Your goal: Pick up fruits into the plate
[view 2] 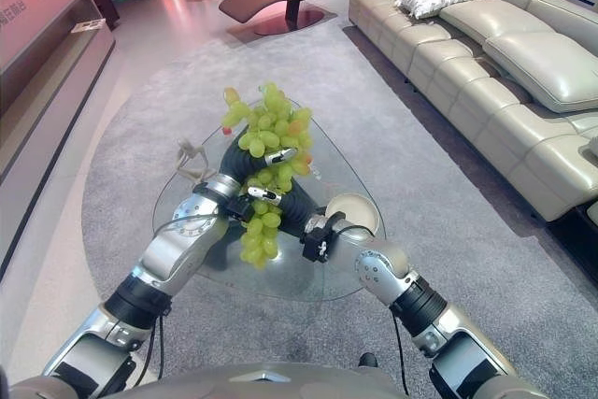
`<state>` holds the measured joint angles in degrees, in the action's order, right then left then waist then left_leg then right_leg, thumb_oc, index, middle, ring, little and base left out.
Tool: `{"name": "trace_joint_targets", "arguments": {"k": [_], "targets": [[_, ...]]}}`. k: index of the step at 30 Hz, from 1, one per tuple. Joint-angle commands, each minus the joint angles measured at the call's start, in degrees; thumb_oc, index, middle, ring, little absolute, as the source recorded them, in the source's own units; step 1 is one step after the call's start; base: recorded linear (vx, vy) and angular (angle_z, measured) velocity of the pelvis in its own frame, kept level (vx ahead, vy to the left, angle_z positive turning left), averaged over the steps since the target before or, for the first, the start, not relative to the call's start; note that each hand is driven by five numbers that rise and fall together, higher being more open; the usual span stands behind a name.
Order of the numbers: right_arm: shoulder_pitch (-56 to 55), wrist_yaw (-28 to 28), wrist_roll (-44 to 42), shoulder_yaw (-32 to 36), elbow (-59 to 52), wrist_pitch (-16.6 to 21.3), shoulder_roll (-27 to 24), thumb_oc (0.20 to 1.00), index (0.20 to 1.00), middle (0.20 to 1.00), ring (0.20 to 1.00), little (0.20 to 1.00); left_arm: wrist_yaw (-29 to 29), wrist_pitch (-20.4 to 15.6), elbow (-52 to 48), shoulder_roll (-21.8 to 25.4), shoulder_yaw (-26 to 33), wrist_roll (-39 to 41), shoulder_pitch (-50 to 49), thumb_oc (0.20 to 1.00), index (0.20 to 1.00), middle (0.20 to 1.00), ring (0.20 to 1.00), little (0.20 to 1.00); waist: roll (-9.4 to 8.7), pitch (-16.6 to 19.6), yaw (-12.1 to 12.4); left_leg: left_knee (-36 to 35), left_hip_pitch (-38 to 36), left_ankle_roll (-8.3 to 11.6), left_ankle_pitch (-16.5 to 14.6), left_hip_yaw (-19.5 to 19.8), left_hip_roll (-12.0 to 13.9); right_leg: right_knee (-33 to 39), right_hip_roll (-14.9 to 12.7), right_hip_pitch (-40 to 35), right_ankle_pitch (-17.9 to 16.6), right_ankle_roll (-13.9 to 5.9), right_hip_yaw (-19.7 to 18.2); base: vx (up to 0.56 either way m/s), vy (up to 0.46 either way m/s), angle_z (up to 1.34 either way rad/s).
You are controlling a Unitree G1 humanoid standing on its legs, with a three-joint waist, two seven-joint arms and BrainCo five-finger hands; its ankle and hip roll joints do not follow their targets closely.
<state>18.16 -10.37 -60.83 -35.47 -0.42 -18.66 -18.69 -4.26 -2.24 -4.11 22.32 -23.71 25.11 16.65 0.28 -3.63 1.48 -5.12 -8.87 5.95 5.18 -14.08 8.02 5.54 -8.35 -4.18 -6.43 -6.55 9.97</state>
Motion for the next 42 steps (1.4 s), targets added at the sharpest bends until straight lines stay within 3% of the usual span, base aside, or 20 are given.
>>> {"name": "trace_joint_targets", "arguments": {"k": [1,7,16,22,30,42], "targets": [[4.3,-3.6,-6.5,3.9,-12.4,6.8,7.0,0.200,0.200,0.200,0.200,0.200,3.0,-0.6,3.3,-1.2,1.3,3.9,0.9,1.000,1.000,1.000,1.000,1.000,-0.96,-2.3,0.3,3.9,1.3,-0.57,-7.2,1.1,0.1,-2.9,-4.1,-4.2,5.2,-2.18,8.2,0.00,0.000,0.00],[2.1,-5.4,-8.0,5.4,-12.6,6.1,4.0,0.200,0.200,0.200,0.200,0.200,7.4,-0.6,6.0,2.6,3.7,0.6,-3.8,1.000,1.000,1.000,1.000,1.000,-0.64,-3.0,0.9,3.5,1.8,-0.54,-6.7,1.2,-0.1,-2.7,-4.1,-3.9,5.0,-2.11,8.8,0.00,0.000,0.00],[0.1,-9.1,-8.9,6.8,-12.8,5.1,0.4,0.200,0.200,0.200,0.200,0.200,18.6,-4.8,12.4,9.2,5.8,-3.8,-8.5,1.000,1.000,1.000,1.000,1.000,-0.02,-4.0,1.1,2.7,2.4,-0.44,-6.0,0.7,-0.2,-2.1,-4.2,-3.2,4.6,-2.21,9.1,-0.01,0.027,0.01],[-0.2,-10.1,-8.9,7.5,-11.9,4.9,-1.4,0.200,0.200,0.200,0.200,0.200,26.4,-4.3,13.6,12.2,5.8,0.7,-10.0,1.000,1.000,1.000,1.000,1.000,0.69,-4.6,0.8,2.9,2.7,-0.43,-5.9,0.4,-0.2,-2.4,-4.5,-2.9,4.7,-2.22,9.1,0.00,0.042,0.00],[-1.2,-6.6,-6.3,11.4,-7.8,5.1,-2.9,0.200,0.200,0.200,0.200,0.200,22.8,-4.2,20.8,9.1,7.5,2.8,-12.8,1.000,1.000,1.000,1.000,1.000,1.11,-5.4,0.7,3.7,4.0,-0.60,-6.2,1.3,-0.4,-3.8,-4.1,-1.8,6.0,-1.60,8.3,0.03,0.025,0.00],[2.4,-4.1,1.6,22.5,11.7,9.3,-7.0,0.200,0.200,0.200,0.200,0.200,12.1,-5.9,41.5,3.1,11.0,2.3,-12.6,1.000,1.000,1.000,1.000,1.000,1.05,-14.7,1.6,3.6,11.7,-1.44,-4.9,7.1,-2.9,-7.7,-2.1,5.2,8.1,0.40,6.6,-0.11,-0.020,0.08]]}}
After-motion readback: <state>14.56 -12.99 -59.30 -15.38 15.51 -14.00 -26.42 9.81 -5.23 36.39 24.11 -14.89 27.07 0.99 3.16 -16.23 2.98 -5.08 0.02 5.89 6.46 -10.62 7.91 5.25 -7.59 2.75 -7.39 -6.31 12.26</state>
